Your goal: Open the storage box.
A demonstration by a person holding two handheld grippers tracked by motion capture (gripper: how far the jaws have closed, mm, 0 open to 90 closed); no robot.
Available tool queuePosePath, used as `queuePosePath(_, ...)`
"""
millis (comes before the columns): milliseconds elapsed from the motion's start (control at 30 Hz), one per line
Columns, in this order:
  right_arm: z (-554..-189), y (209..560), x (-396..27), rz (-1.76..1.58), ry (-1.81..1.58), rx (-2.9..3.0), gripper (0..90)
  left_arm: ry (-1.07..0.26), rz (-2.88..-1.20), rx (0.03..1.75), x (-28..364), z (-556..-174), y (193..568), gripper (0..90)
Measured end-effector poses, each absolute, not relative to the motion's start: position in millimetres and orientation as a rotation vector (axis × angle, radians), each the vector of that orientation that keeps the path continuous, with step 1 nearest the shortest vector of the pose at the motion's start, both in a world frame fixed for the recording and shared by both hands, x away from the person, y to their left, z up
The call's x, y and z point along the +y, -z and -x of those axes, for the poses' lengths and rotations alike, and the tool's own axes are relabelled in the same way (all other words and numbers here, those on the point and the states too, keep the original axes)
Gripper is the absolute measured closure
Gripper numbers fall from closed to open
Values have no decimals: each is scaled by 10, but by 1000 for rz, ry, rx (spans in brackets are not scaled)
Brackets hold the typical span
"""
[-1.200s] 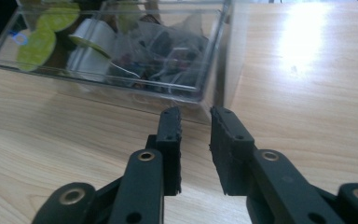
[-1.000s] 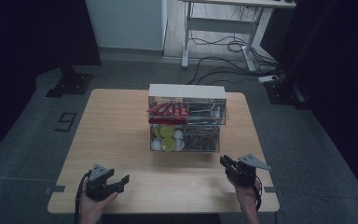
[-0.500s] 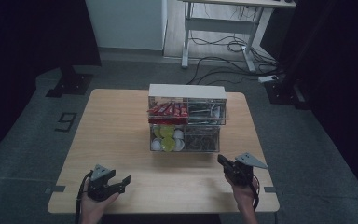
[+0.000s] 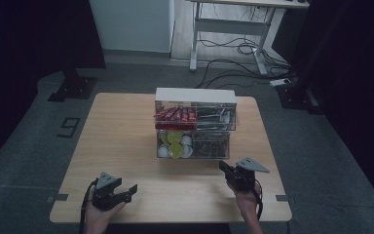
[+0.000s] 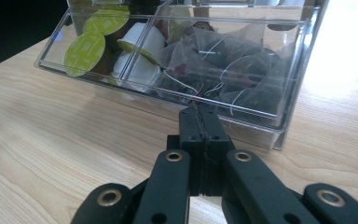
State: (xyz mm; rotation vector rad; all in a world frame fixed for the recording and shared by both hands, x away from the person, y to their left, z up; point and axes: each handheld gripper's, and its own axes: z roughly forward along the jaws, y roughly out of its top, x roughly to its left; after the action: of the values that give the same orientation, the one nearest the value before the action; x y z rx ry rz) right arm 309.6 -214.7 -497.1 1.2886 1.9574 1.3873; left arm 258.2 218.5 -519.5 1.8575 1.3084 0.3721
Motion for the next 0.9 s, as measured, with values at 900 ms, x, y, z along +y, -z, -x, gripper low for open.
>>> queuePosePath(900,-3344,5156,-1949,-1302,-1349,2034,888,-344,-1860,1323,2217,-2599,5224,279)
